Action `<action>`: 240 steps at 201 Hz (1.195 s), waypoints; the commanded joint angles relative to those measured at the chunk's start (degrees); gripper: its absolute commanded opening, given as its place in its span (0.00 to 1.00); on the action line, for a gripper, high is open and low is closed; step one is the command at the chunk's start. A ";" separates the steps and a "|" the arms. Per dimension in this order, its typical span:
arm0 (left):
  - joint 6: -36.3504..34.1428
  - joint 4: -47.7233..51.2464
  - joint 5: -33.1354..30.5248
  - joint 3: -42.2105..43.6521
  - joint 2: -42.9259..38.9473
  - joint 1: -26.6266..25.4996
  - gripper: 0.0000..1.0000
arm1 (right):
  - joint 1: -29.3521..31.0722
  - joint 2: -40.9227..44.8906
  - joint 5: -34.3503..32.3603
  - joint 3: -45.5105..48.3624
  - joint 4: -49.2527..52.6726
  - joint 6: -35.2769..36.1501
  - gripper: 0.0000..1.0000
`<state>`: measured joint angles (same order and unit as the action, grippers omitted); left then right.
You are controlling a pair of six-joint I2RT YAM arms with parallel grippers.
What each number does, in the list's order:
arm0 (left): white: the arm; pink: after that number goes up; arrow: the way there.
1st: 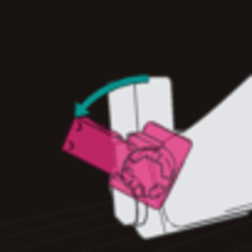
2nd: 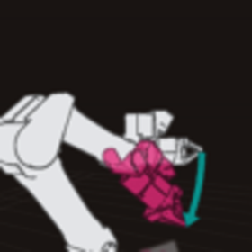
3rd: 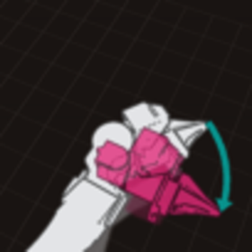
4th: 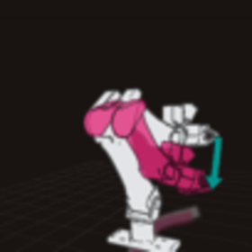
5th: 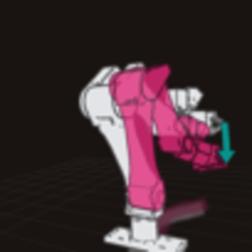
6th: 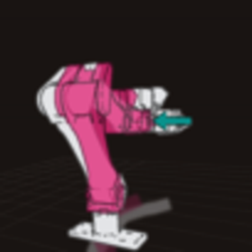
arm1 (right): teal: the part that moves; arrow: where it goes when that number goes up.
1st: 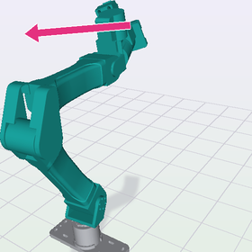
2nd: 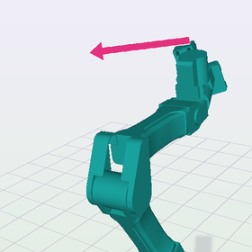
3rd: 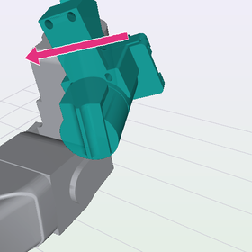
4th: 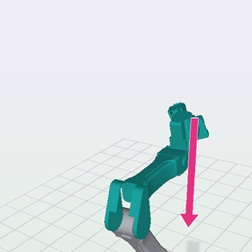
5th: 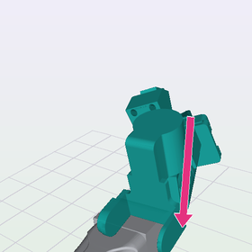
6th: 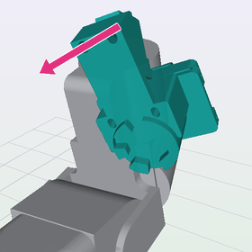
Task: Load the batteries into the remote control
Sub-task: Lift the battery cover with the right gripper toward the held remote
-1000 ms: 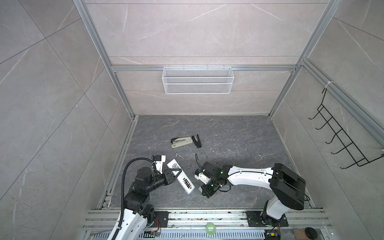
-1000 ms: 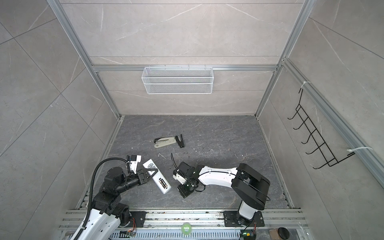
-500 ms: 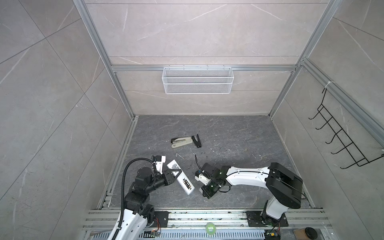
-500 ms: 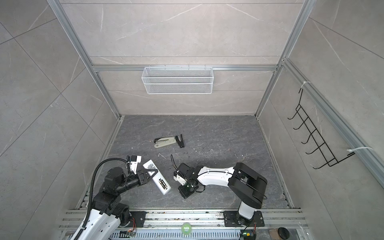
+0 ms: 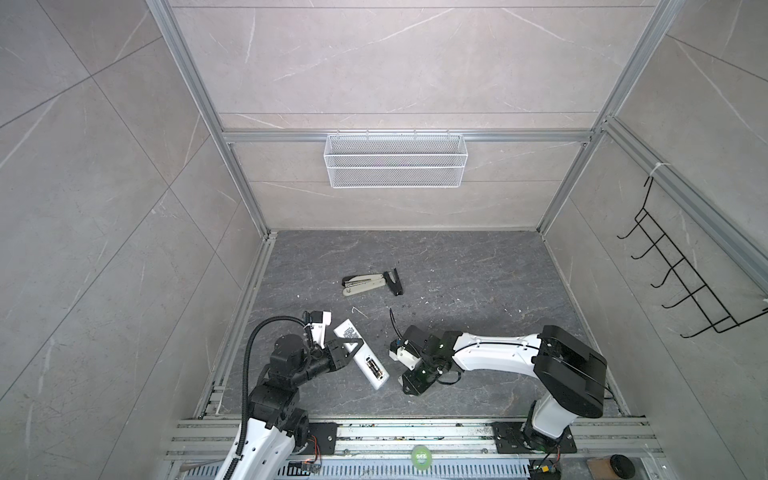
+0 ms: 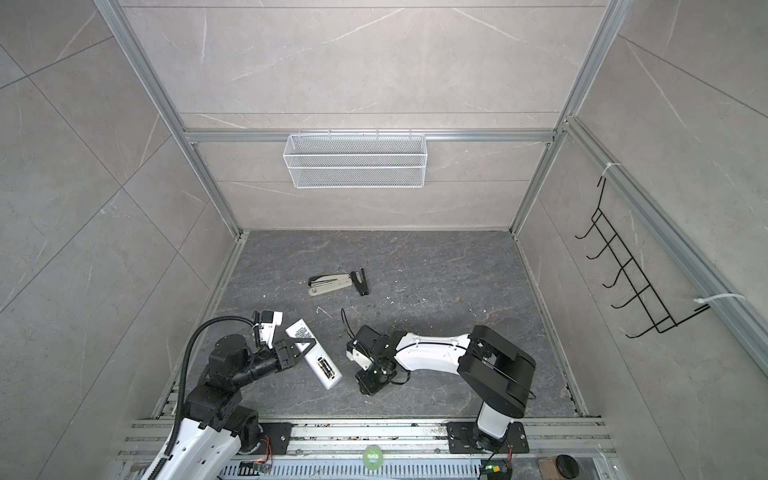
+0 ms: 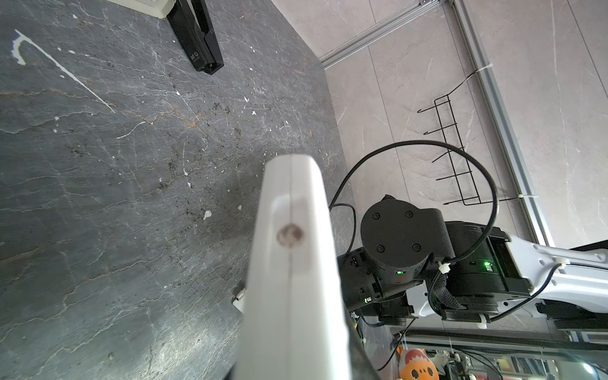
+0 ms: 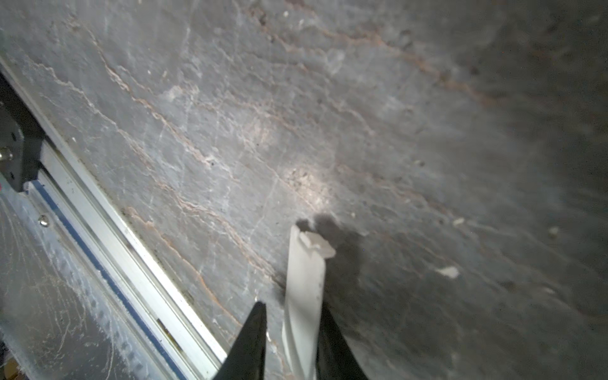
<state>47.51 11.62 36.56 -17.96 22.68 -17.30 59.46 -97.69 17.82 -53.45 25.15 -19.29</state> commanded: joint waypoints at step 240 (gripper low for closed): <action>-2.24 -2.87 1.85 -2.38 -3.55 0.28 0.00 | 7.60 -9.87 -22.90 -19.23 19.90 -7.06 0.63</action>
<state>47.00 11.55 36.60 -17.96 20.08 -17.30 66.61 -105.97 -3.29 -70.81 42.63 -24.88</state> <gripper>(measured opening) 0.204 0.632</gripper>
